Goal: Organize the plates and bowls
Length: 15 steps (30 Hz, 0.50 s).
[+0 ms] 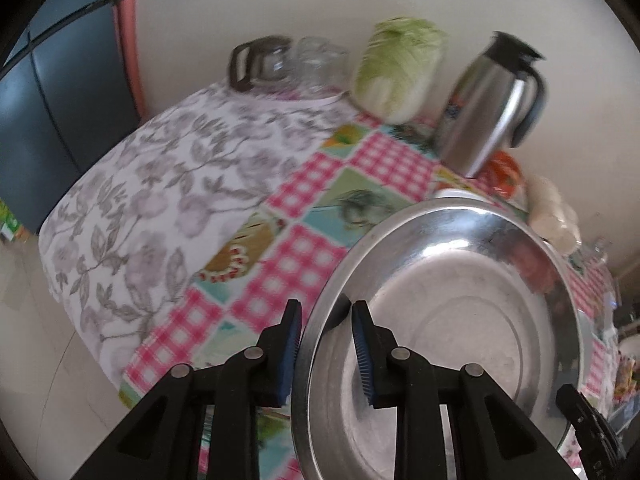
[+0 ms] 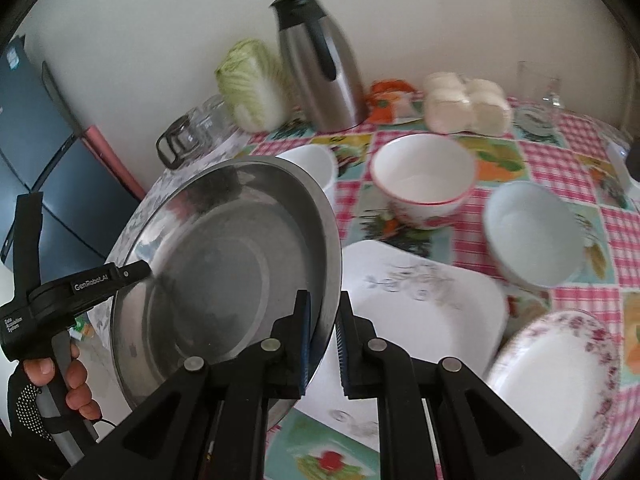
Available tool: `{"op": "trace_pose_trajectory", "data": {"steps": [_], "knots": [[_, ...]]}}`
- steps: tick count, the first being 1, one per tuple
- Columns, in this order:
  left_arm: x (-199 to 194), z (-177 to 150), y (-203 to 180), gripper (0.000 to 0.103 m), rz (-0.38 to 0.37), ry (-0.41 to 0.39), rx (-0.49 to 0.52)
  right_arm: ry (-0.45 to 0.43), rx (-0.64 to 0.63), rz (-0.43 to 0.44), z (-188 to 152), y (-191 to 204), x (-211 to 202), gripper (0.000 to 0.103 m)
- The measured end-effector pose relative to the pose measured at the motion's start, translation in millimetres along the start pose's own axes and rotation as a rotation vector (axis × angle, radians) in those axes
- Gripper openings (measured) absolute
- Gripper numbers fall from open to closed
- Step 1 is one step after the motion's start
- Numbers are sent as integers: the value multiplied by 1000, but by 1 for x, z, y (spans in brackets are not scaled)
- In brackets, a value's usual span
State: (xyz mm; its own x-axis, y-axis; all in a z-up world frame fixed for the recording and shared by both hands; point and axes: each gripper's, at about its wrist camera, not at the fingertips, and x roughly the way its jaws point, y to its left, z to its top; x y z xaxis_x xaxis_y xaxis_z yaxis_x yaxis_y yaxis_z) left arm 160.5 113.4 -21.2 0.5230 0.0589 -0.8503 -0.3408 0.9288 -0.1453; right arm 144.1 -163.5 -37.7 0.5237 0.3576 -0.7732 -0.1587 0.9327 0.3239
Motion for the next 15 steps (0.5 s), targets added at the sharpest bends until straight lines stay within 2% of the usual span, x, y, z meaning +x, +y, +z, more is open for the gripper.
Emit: {"op": "trace_pose_trajectory", "data": {"steps": [5, 11, 15], "knots": [[-15, -9, -39, 29, -49, -28, 60, -41, 37, -13, -4, -29, -29, 12], [-22, -23, -76, 29, -109, -27, 103, -88, 75, -33, -12, -62, -60, 12], [-25, -36, -99, 29, -135, -23, 137, -105, 107, -45, -4, -82, -77, 13]]}}
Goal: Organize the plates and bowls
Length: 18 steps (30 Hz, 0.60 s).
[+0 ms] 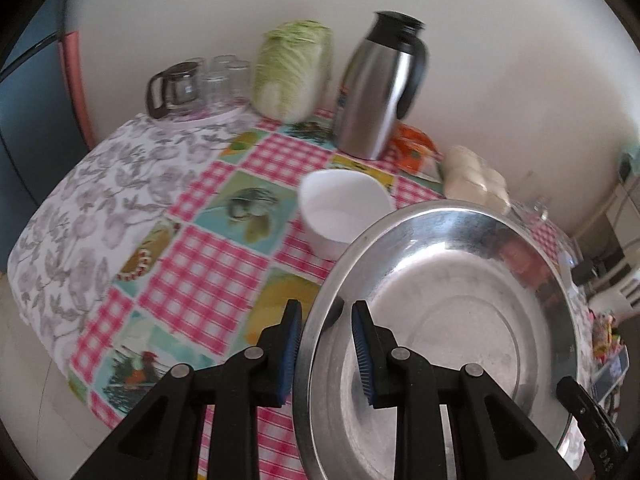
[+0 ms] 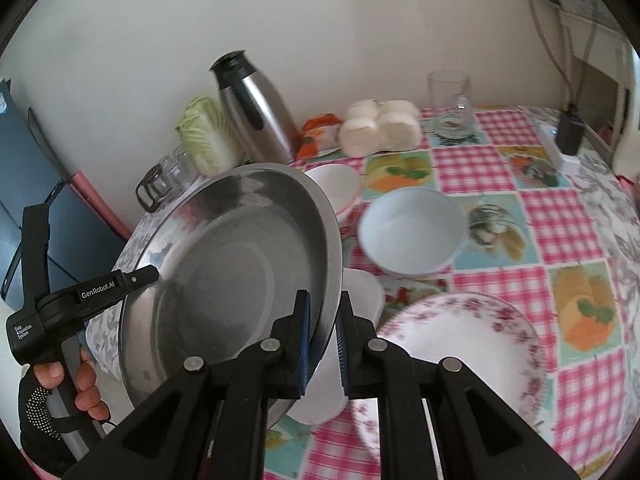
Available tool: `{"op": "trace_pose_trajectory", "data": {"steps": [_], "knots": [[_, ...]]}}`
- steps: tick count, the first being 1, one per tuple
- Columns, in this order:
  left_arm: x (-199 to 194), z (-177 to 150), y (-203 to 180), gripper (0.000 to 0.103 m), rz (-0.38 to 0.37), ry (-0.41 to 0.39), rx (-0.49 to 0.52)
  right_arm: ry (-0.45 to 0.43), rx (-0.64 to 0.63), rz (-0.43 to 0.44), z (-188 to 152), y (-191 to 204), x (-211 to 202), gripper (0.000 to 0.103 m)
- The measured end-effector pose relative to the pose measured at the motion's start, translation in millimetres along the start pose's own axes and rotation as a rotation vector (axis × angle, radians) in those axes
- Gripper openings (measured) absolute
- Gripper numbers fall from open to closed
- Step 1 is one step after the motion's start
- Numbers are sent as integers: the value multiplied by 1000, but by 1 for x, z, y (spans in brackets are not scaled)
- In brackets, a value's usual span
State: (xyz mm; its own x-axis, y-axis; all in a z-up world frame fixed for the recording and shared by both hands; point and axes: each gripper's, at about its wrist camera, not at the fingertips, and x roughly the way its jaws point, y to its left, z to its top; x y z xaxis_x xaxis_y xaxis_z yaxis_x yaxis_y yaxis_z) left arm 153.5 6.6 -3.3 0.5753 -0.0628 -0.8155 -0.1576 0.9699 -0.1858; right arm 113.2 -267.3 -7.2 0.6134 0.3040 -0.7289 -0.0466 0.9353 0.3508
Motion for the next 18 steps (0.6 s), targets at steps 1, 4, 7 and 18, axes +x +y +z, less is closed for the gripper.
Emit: {"op": "trace_pose_trajectory", "data": {"steps": [1, 4, 7, 18], "knots": [[0, -2, -7, 29, -4, 2, 12, -3, 10, -5, 2, -6, -3, 13], [3, -7, -21, 29, -7, 10, 39, -6, 29, -14, 5, -17, -10, 13], [6, -12, -30, 29, -12, 19, 54, 6, 45, -24, 5, -27, -12, 13], [32, -25, -31, 29, 73, 85, 87, 93, 81, -22, -8, -39, 15, 13]]}}
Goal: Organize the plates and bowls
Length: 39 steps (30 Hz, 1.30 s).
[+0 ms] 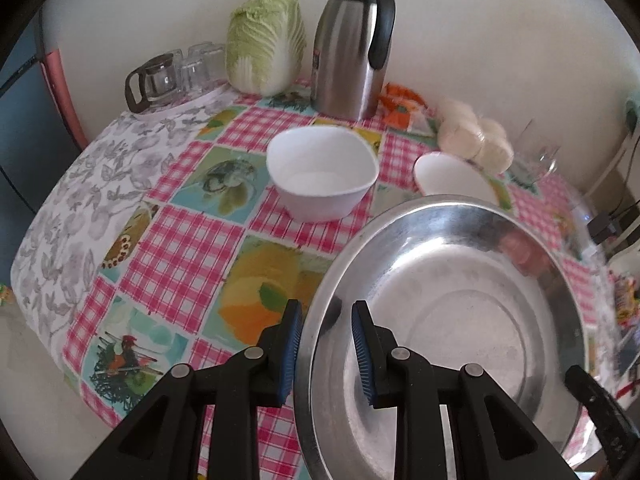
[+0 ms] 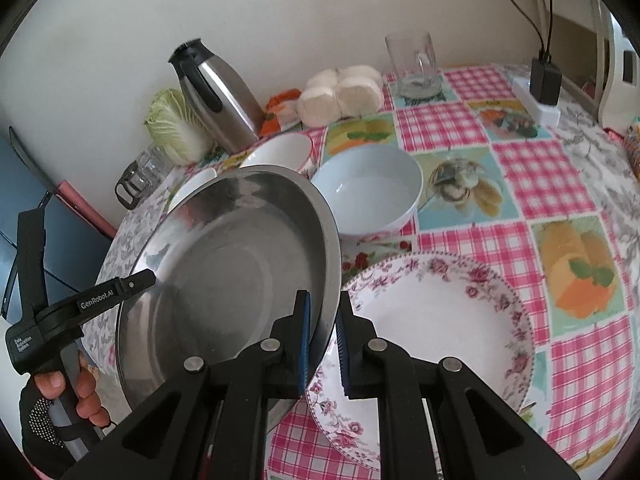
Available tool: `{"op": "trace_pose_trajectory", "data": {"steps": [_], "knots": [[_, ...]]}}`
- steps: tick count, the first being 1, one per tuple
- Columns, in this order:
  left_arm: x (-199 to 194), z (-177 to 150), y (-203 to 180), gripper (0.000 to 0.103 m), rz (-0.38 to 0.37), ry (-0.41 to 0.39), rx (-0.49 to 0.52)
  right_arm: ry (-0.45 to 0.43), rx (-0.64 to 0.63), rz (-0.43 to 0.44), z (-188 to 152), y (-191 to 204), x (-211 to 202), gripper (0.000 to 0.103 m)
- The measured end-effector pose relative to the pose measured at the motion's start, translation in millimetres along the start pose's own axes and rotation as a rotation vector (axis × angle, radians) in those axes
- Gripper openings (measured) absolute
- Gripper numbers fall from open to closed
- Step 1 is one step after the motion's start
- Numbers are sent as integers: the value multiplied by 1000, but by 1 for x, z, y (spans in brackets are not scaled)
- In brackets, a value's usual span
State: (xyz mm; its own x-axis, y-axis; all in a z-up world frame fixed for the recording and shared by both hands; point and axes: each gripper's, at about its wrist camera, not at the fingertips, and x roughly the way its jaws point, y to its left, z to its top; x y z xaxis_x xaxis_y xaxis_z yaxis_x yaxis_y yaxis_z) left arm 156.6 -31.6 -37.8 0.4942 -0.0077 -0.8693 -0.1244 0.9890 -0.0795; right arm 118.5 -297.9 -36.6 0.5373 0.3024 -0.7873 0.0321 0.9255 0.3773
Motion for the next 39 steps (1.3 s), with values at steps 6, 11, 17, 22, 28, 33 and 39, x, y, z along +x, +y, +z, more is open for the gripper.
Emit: {"op": "trace_pose_trajectory", "data": {"steps": [6, 11, 17, 22, 28, 33, 39], "knots": [[14, -2, 8, 29, 7, 43, -19, 44, 17, 7, -3, -4, 17, 13], [23, -2, 14, 29, 28, 66, -31, 66, 3, -6, -4, 2, 27, 13], [29, -1, 19, 29, 38, 85, -39, 88, -2, -15, -6, 3, 36, 13], [34, -2, 21, 29, 43, 100, -41, 102, -2, -22, -7, 3, 42, 13], [38, -2, 21, 29, 41, 108, -40, 114, 1, -31, -8, 2, 48, 13], [39, -2, 19, 29, 42, 106, -30, 111, 6, -37, -6, 3, 50, 13], [41, -1, 18, 29, 36, 100, -27, 103, 6, -40, -5, 2, 49, 13]]}}
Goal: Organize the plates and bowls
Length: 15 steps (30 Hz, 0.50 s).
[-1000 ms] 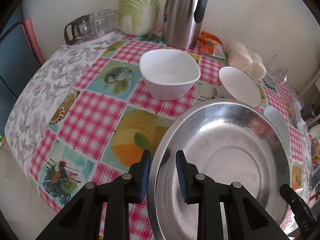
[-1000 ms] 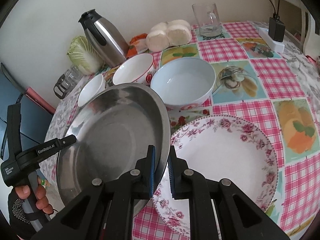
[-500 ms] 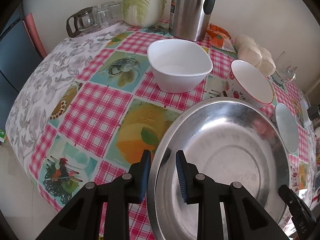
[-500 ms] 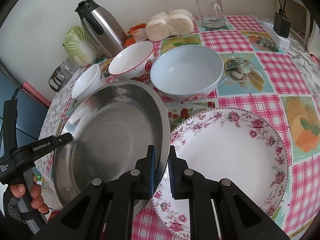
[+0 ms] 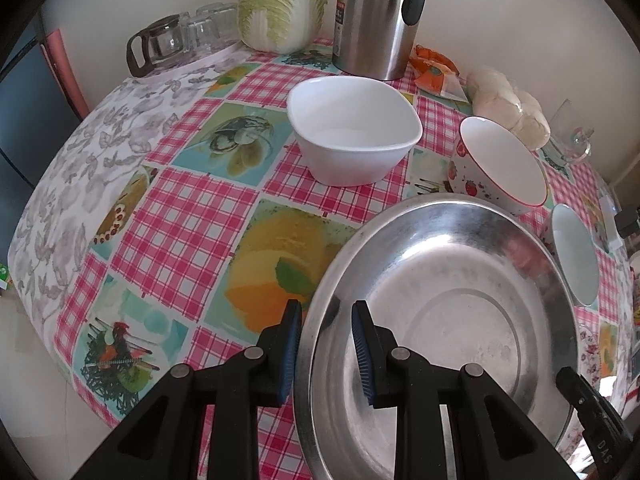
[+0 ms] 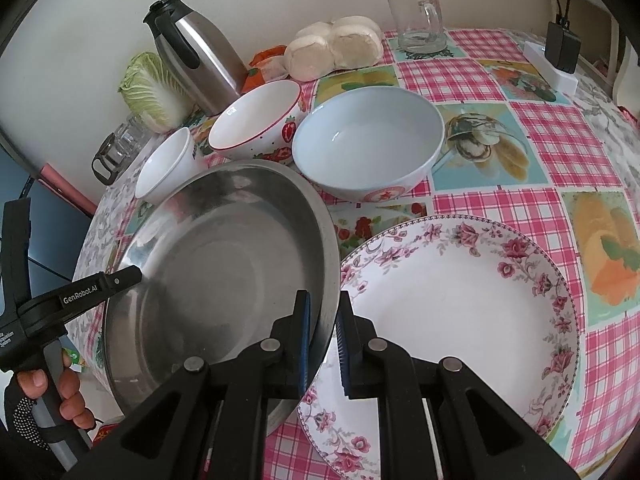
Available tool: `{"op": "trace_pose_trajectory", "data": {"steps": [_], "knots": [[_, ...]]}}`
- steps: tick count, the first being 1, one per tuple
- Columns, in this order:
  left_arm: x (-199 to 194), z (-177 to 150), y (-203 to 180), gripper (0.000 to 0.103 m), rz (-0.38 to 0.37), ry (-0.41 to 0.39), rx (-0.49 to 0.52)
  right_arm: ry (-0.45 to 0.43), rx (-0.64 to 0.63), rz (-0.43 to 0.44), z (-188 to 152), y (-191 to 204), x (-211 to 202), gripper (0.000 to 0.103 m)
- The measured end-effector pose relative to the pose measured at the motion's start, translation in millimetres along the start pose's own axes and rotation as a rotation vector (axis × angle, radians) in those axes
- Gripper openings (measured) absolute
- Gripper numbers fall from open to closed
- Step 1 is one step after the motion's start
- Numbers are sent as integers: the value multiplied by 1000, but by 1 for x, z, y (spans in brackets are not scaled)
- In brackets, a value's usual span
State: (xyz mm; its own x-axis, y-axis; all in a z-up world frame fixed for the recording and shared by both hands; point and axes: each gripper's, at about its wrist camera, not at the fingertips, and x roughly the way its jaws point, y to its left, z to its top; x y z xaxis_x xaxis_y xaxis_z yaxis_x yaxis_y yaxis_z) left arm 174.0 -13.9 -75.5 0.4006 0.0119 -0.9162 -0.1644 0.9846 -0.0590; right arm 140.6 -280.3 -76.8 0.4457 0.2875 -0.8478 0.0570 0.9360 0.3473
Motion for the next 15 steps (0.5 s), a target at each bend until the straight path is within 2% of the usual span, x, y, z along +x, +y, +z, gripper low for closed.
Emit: {"op": "trace_pose_trajectory", "data": {"steps": [15], "knots": [[5, 6, -6, 29, -15, -28, 14, -20, 10, -15, 6, -1, 2, 13]]}}
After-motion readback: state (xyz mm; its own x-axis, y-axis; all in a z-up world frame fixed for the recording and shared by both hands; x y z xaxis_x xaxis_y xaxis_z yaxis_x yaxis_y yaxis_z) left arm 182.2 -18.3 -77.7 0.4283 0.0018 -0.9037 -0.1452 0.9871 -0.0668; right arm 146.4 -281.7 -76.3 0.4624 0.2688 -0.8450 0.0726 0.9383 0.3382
